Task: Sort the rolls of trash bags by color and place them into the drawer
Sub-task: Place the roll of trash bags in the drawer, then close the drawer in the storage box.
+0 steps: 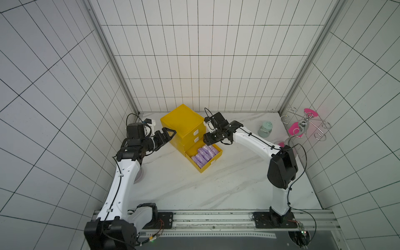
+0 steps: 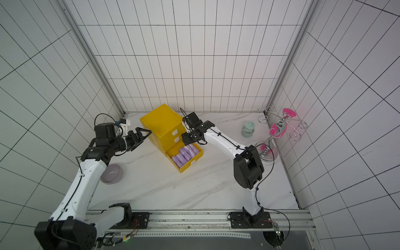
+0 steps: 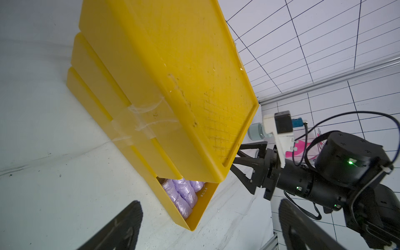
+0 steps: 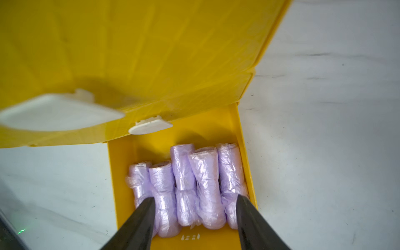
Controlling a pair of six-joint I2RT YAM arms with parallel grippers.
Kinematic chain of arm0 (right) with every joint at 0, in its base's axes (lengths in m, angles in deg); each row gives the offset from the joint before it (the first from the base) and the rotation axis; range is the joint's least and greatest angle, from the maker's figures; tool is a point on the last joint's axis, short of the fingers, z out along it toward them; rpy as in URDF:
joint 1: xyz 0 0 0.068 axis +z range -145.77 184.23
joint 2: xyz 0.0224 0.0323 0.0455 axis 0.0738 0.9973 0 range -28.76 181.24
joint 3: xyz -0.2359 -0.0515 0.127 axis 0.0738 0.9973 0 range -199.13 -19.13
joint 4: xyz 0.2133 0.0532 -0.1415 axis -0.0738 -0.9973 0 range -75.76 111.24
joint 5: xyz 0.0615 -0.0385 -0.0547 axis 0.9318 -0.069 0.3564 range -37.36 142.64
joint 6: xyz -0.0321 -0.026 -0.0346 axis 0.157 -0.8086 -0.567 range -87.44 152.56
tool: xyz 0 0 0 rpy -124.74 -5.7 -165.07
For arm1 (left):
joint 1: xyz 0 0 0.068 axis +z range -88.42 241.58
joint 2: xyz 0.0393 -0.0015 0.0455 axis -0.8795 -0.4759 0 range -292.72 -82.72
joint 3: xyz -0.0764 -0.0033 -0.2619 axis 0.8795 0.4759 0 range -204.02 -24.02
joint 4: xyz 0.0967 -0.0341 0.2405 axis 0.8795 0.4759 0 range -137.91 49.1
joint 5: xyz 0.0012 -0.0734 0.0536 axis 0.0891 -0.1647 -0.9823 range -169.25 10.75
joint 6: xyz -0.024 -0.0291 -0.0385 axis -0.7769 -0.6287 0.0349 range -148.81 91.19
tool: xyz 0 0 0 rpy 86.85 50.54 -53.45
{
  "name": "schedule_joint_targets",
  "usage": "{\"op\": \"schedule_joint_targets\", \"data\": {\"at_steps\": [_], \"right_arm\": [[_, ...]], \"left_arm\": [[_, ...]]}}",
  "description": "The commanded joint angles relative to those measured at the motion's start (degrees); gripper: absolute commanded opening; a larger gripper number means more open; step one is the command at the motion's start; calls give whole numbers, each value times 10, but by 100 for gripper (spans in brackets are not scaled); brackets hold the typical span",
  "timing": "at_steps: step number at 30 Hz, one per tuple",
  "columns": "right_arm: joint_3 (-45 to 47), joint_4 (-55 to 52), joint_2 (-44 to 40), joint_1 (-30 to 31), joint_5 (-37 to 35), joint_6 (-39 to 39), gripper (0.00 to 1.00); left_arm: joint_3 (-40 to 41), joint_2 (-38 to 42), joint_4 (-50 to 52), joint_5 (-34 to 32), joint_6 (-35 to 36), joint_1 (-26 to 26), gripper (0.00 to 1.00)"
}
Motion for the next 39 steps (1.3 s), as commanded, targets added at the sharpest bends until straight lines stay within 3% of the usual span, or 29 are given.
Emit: {"op": "schedule_joint_targets", "data": {"at_steps": [1, 5, 10, 17, 27, 39], "right_arm": [[61, 11, -56, 3, -15, 40, 48], [140, 20, -105, -3, -20, 75, 29], [282, 87, -162, -4, 4, 117, 15], [403, 196, -172, -4, 52, 191, 14], [419, 272, -111, -20, 77, 248, 15], [388, 290, -60, -51, 106, 253, 15]], "left_arm": [[-38, -3, -1, -29, 9, 3, 97], [-70, -29, -4, -59, 11, -1, 96], [-111, -75, -14, -105, 20, -18, 91], [-206, -173, -30, -120, 12, -69, 88], [-313, -335, -14, -92, 31, -85, 88], [-303, -359, -8, -99, 45, -82, 87]]}}
